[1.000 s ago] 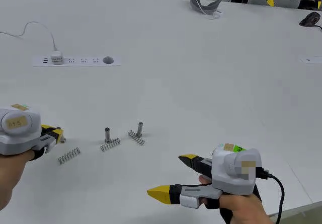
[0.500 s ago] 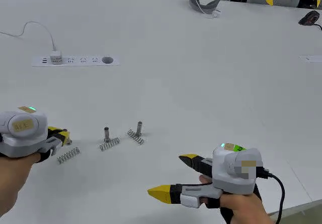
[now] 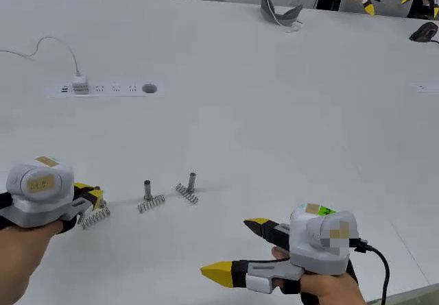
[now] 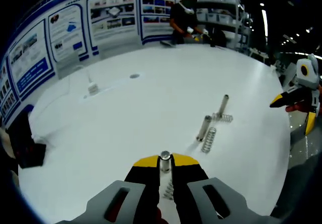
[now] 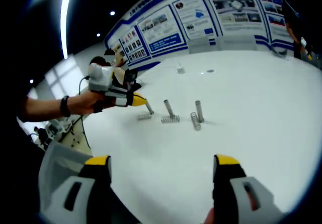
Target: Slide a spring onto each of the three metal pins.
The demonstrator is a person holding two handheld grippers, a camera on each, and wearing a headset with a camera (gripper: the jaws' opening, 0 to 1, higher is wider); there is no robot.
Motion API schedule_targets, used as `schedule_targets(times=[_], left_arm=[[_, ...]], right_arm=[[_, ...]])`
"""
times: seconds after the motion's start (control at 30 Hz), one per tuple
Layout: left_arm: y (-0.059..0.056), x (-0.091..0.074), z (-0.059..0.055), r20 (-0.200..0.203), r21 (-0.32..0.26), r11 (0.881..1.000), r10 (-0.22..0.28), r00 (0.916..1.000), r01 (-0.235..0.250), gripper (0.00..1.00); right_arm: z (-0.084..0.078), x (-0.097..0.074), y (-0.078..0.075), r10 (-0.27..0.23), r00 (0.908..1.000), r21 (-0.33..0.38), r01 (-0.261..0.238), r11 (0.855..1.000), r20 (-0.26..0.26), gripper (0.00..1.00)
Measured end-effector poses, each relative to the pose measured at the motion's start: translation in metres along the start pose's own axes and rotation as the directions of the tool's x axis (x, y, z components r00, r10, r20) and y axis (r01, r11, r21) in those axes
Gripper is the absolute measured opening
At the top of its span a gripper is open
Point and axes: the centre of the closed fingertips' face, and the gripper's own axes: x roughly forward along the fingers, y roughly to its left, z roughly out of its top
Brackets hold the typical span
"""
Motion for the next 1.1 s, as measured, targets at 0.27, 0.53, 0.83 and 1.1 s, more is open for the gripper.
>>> schedule_targets(times=[0.27, 0.53, 0.83, 1.1], left_arm=[[0.0, 0.002, -0.002, -0.005, -0.012, 1.0, 0.004, 1.0, -0.004, 0.08], [0.001, 0.0, -0.004, -0.002, -0.06, 0.998, 0.008, 1.0, -0.008, 0.09], [0.0, -0.004, -0.008, -0.006, -0.071, 0.997, 0.004, 1.0, -0.004, 0.15], [-0.002, -0.01, -0.014, -0.008, -0.068, 0.998, -0.003, 1.0, 0.003, 0.22]], right_arm=[[0.001, 0.002, 0.001, 0.013, 0.9999, -0.005, -0.013, 1.0, -0.001, 0.85], [0.0, 0.001, 0.0, 0.017, 0.9998, -0.006, -0.017, 1.0, -0.005, 0.85], [-0.002, 0.0, -0.001, 0.019, 0.9997, -0.004, -0.019, 1.0, -0.012, 0.85], [-0.002, 0.002, -0.001, 0.024, 0.9996, -0.007, -0.024, 1.0, -0.014, 0.85]])
